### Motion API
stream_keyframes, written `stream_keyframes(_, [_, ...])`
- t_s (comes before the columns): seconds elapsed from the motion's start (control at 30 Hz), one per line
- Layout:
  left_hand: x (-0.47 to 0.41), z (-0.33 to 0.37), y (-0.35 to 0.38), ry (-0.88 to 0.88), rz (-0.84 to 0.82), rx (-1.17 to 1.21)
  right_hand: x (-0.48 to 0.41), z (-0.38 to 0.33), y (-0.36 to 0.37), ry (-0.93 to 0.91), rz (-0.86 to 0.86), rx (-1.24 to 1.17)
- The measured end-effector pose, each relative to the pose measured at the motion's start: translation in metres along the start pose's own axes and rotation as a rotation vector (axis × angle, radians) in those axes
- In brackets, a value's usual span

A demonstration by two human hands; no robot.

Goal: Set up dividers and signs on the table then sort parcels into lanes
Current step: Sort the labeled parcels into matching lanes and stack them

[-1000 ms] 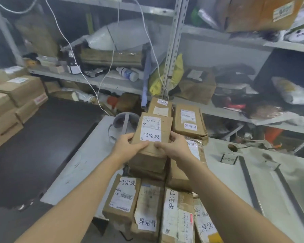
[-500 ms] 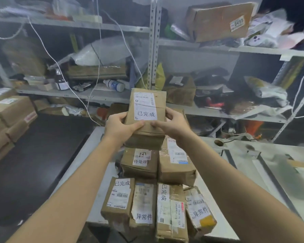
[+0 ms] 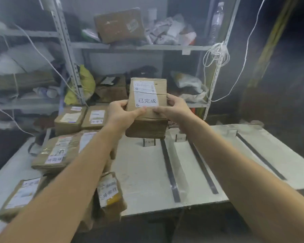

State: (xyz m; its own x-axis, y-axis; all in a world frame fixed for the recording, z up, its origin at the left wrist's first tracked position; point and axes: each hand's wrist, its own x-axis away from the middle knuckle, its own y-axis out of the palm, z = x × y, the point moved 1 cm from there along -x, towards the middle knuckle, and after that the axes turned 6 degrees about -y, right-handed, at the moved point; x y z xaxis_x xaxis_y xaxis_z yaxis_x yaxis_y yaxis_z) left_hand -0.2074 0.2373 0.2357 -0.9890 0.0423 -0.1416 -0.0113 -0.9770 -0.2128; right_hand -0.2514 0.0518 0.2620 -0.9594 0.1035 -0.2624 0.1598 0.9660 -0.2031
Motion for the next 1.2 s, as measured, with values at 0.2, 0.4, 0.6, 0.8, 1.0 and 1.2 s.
stream_keyframes(0.2, [0.013, 0.016, 0.151, -0.065, -0.143, 0.033, 0.031, 0.035, -0.143, 0.091, 0.121, 0.055])
stream_keyframes(0.4, [0.009, 0.008, 0.283, -0.120, -0.265, 0.079, 0.037, 0.084, -0.251, 0.180, 0.208, 0.094])
stream_keyframes(0.6, [-0.025, -0.036, 0.398, -0.243, -0.307, 0.093, 0.003, 0.161, -0.329, 0.327, 0.196, 0.154])
stream_keyframes(0.8, [-0.060, -0.081, 0.478, -0.367, -0.249, 0.037, -0.043, 0.245, -0.378, 0.441, 0.178, 0.132])
stream_keyframes(1.0, [-0.074, -0.110, 0.521, -0.463, -0.166, -0.008, -0.076, 0.314, -0.409, 0.483, 0.039, 0.058])
stream_keyframes(1.2, [-0.067, -0.131, 0.551, -0.512, -0.048, -0.096, -0.088, 0.367, -0.424, 0.496, -0.121, 0.009])
